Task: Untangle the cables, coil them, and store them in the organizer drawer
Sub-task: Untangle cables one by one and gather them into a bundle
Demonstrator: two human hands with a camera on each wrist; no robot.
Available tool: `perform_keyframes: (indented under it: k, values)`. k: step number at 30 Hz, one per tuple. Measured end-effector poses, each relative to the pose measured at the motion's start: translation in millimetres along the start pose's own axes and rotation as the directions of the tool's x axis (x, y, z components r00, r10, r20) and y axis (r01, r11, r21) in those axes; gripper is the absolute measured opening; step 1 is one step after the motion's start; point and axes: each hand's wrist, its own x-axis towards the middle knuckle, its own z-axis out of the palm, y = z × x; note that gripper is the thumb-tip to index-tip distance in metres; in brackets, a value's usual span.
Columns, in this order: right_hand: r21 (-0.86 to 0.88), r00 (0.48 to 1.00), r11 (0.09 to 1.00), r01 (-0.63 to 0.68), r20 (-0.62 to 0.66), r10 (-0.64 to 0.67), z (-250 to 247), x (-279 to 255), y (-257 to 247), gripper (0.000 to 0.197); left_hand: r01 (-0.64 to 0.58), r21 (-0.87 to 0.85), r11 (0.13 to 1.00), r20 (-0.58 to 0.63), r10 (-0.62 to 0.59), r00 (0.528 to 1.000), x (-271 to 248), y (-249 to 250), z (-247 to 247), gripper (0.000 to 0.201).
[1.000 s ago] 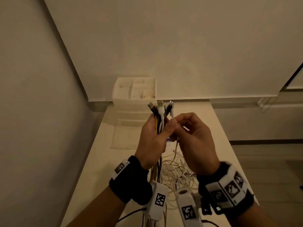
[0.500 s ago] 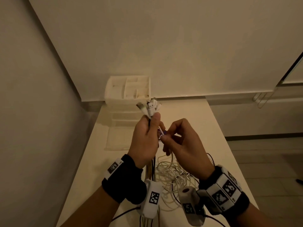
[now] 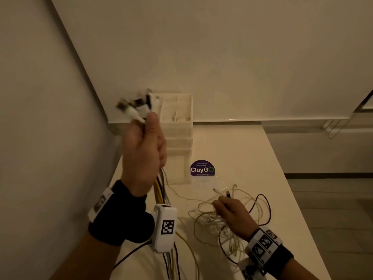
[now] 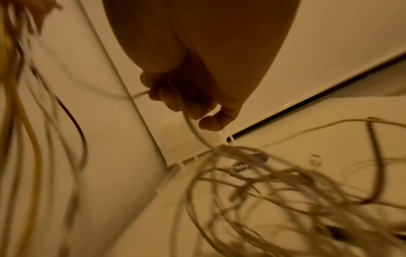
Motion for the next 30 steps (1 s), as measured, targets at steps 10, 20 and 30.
perform_keyframes:
  k: [10,20,30]
  values:
    - [0.512,1.0,0.859,0.011,-0.018,-0.002,-32.2,15.1,-86.8,0.027,-0.023,0.609,0.793,0.352,-0.245,0.903,-45.1,-60.9,30.1,0.022]
    - [0.353,0.99,0.926,0.137,-0.038,-0.132,-27.7,-0.1,-82.3,0.034,-0.108,0.544,0.832,0.139,0.037,0.99,-32.7,-43.8,27.2,0.015]
    - [0.082,0.991,0.996,-0.021,-0.131,0.032,5.3,4.9,-5.3,0.039,0.024,0.318,0.948,-0.261,0.063,0.963,4.2,-30.2,-32.6,0.043]
